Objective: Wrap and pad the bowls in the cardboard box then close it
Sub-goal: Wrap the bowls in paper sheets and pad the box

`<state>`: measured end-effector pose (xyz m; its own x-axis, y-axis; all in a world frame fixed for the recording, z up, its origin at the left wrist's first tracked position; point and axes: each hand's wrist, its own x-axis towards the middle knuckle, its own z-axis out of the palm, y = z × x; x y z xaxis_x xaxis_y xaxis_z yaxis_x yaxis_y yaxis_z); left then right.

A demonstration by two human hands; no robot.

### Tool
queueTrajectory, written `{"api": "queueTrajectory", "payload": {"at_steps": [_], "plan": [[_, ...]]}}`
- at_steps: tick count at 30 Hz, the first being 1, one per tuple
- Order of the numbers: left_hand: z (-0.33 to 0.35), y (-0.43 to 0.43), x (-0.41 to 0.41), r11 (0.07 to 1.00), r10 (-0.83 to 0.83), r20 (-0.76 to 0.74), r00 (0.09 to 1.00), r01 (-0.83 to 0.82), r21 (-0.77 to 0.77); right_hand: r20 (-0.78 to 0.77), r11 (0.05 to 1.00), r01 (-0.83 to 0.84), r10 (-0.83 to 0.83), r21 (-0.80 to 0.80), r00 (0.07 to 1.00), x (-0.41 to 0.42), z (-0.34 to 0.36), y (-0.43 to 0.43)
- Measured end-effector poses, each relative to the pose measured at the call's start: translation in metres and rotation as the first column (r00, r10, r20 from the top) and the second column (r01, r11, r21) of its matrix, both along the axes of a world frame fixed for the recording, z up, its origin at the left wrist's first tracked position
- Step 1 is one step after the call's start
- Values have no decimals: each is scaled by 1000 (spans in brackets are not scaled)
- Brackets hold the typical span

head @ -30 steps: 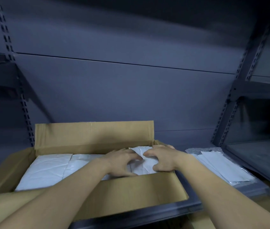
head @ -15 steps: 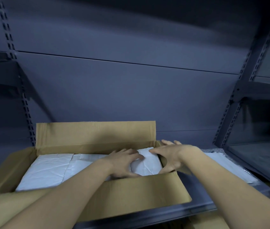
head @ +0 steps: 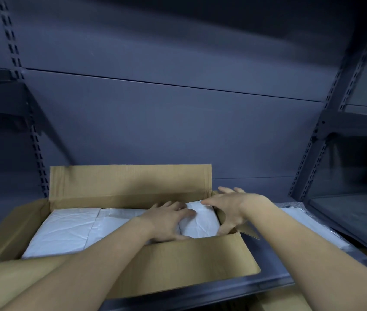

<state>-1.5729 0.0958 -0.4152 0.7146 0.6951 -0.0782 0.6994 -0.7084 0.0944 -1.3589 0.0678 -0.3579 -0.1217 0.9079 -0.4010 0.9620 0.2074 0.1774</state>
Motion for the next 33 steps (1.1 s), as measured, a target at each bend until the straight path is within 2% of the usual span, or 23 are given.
{"api": "queueTrajectory", "payload": {"at_steps": [3,9,14,24,28,30,33], "plan": [[-3,-1,0,1000,-10,-25,1000,10,11,2,999,-49,49,-7,999,-9,1,-2],[-5,2,0,1000,-22,-59,998,23,13,49,998,-33,35,-50,998,-10,-3,1],[3,-5,-1,996,72,72,995,-67,-63,15,998,2,-1,-66,1000,0,-1,1],[0,-5,-6,998,66,-12,998,-66,-21,-16,999,-19,19,-36,1000,4,-7,-1],[5,-2,-5,989,133,102,986,-125,-78,-109,999,-3,8,41,994,7,0,-1],[6,1,-3,988,149,177,973,-141,-56,-238,995,28,-5,94,971,8,1,-2],[12,-1,-2,982,185,230,955,-185,-25,-465,973,124,-21,193,885,10,-5,-8]]}}
